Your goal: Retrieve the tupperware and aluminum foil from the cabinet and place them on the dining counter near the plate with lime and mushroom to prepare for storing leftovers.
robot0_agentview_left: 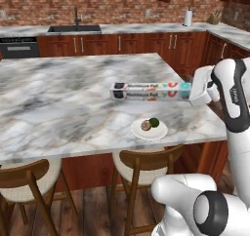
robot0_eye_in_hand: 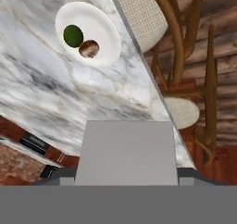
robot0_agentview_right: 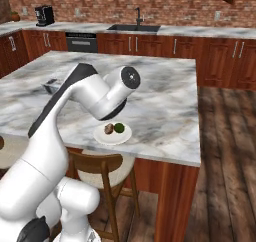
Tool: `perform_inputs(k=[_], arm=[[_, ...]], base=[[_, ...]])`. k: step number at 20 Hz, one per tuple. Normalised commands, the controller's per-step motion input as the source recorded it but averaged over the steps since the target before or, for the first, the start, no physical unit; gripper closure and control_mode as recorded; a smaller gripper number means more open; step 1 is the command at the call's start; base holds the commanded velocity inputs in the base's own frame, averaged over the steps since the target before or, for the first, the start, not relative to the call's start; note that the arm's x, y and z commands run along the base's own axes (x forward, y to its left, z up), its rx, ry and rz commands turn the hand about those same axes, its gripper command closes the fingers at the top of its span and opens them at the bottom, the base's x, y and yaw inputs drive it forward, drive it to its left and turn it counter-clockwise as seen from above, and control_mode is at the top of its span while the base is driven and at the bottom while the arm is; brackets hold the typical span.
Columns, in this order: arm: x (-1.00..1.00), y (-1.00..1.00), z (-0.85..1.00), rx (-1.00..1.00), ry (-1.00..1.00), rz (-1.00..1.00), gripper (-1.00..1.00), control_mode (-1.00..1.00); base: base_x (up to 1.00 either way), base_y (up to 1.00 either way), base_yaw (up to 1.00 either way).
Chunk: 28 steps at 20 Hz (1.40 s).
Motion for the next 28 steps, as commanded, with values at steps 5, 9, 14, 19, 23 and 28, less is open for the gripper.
perform_inputs(k=[5, 9, 14, 19, 23, 28], arm=[[0.51, -1.0, -0.74, 0.02, 0.13, -0.29, 1.0, -1.0], [0.58, -1.0, -0.89, 0.01, 0.13, -0.27, 1.0, -1.0], [0.65, -0.89, -0.64, 0.05, 0.05, -0.15, 1.0, -1.0], [0.41, -0.43, -0.54, 0.07, 0.0, 0.0, 1.0, -1.0], [0.37, -0.21, -0.62, 0.05, 0.0, 0.0, 1.0, -1.0], [0.44, -0.06, -0.63, 0.02, 0.0, 0.0, 1.0, -1.0]], base=[[0.0, 0.0, 0.0], [0.0, 0.0, 0.0], [0.0, 0.0, 0.0], [0.0, 0.0, 0.0], [0.0, 0.0, 0.0], [0.0, 0.0, 0.0]])
